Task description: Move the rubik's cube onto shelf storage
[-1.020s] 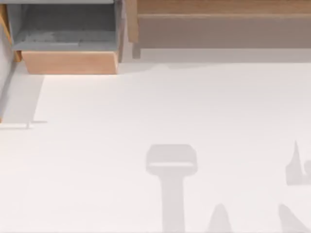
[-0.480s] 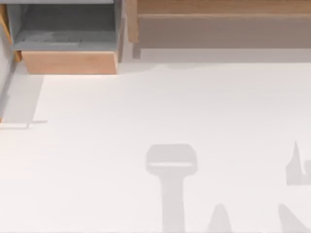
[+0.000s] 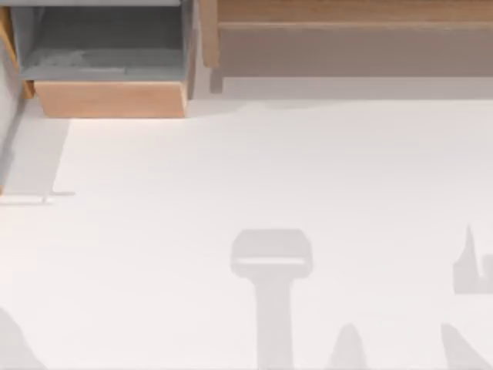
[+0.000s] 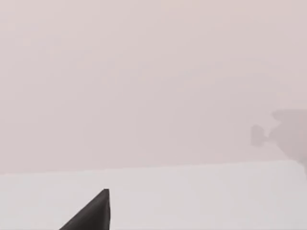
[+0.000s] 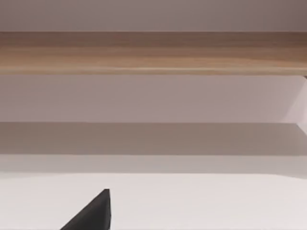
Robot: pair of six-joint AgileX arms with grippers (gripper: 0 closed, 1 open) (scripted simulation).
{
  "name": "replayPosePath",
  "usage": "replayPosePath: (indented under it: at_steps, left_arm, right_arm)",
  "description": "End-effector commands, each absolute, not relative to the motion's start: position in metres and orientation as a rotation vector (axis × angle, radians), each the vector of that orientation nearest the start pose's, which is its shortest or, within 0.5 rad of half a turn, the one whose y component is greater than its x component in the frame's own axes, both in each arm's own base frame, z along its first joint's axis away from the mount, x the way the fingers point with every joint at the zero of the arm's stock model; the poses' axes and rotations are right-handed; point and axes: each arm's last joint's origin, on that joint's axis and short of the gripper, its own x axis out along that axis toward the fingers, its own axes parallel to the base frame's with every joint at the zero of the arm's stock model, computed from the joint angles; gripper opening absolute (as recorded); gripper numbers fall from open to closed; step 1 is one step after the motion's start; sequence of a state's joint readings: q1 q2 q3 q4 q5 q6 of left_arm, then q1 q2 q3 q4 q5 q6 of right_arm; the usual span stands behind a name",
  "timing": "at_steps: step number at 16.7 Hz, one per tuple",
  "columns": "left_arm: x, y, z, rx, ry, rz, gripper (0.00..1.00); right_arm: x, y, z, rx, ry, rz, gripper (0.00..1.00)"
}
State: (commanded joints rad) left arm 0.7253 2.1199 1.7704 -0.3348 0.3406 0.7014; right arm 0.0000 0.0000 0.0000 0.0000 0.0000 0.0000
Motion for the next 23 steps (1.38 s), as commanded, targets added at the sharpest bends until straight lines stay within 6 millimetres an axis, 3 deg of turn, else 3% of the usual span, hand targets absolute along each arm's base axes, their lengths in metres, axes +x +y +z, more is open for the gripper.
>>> replayPosePath:
  at_steps: [5, 10, 15, 20, 23]
  left_arm:
    - [0.425, 0.254, 0.25, 0.107, 0.959, 0.074, 1.0]
    - [0.453, 0.193, 0.236, 0.026, 1.24, 0.009, 1.0]
    - [0.461, 0.173, 0.218, 0.008, 1.371, -0.01, 1.0]
    - [0.46, 0.174, 0.219, 0.005, 1.368, -0.008, 1.0]
    - [0.459, 0.147, 0.236, 0.006, 1.36, -0.005, 1.0]
  right_arm:
    - [0.106, -0.001, 0.16, 0.0, 0.0, 0.0, 1.0]
    - [0.106, -0.001, 0.16, 0.0, 0.0, 0.0, 1.0]
    - [0.106, -0.001, 0.16, 0.0, 0.0, 0.0, 1.0]
    - [0.106, -0.001, 0.16, 0.0, 0.0, 0.0, 1.0]
    - [0.106, -0.001, 0.16, 0.0, 0.0, 0.0, 1.0]
